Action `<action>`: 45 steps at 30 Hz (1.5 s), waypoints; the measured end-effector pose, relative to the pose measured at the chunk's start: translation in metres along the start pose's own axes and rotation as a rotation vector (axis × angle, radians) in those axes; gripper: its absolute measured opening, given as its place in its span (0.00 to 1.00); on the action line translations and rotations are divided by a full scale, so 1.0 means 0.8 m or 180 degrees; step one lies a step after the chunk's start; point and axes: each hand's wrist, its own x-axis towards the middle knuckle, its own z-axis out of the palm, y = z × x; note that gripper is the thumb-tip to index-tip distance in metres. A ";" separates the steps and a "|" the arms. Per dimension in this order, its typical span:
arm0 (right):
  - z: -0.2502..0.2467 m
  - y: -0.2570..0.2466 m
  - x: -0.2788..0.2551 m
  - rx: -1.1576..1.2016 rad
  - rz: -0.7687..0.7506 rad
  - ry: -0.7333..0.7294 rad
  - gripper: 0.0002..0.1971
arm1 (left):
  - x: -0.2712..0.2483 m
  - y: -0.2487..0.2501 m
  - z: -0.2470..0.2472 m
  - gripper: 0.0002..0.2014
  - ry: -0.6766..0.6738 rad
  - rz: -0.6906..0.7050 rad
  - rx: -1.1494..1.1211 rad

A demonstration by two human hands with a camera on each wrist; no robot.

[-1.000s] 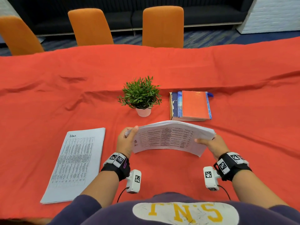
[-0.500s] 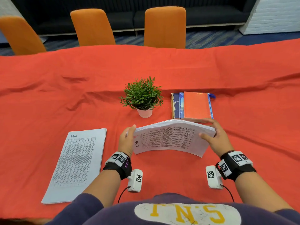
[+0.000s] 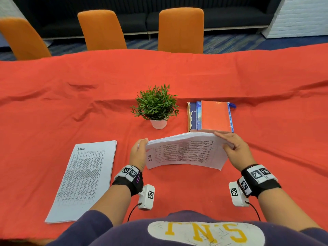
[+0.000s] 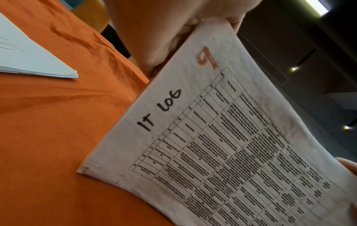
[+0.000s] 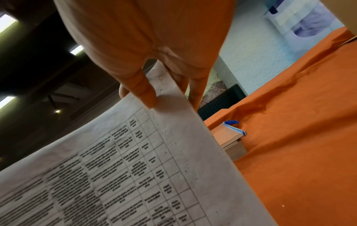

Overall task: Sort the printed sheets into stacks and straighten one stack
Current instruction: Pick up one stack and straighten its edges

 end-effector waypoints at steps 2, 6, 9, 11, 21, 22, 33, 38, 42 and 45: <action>-0.002 -0.001 0.001 -0.0060 0.0030 0.0131 0.37 | 0.002 -0.002 -0.001 0.14 0.0007 0.0008 0.0008; -0.001 0.002 -0.001 0.0188 0.0345 0.0056 0.31 | 0.006 -0.009 -0.004 0.13 -0.0077 0.0013 -0.0018; 0.000 0.014 -0.001 0.0723 0.0758 0.0080 0.39 | 0.009 -0.018 -0.008 0.20 -0.0268 0.0128 0.0085; 0.004 0.025 0.000 0.1068 0.1156 0.0054 0.37 | 0.011 -0.029 -0.010 0.29 -0.0371 0.0218 0.0276; 0.030 0.027 0.003 0.1684 0.1847 0.0239 0.14 | 0.021 -0.044 -0.009 0.08 -0.0282 -0.0006 0.0292; 0.029 0.026 0.000 0.1686 0.1891 0.0254 0.15 | 0.019 -0.045 -0.009 0.09 -0.0347 -0.0026 0.0297; 0.004 0.022 0.024 0.0203 0.1669 0.0442 0.47 | 0.021 -0.019 0.000 0.11 -0.0606 0.0590 0.0888; 0.012 -0.078 0.056 -0.1536 0.0218 -0.0223 0.45 | 0.019 0.050 0.018 0.05 -0.1073 0.2012 0.2017; 0.017 -0.117 0.072 -0.1743 -0.0006 -0.0957 0.08 | 0.008 0.094 0.031 0.11 -0.1194 0.2513 0.2248; 0.000 -0.106 0.073 -0.0688 0.0338 -0.0979 0.12 | 0.014 0.109 0.013 0.07 -0.0985 0.2115 0.1656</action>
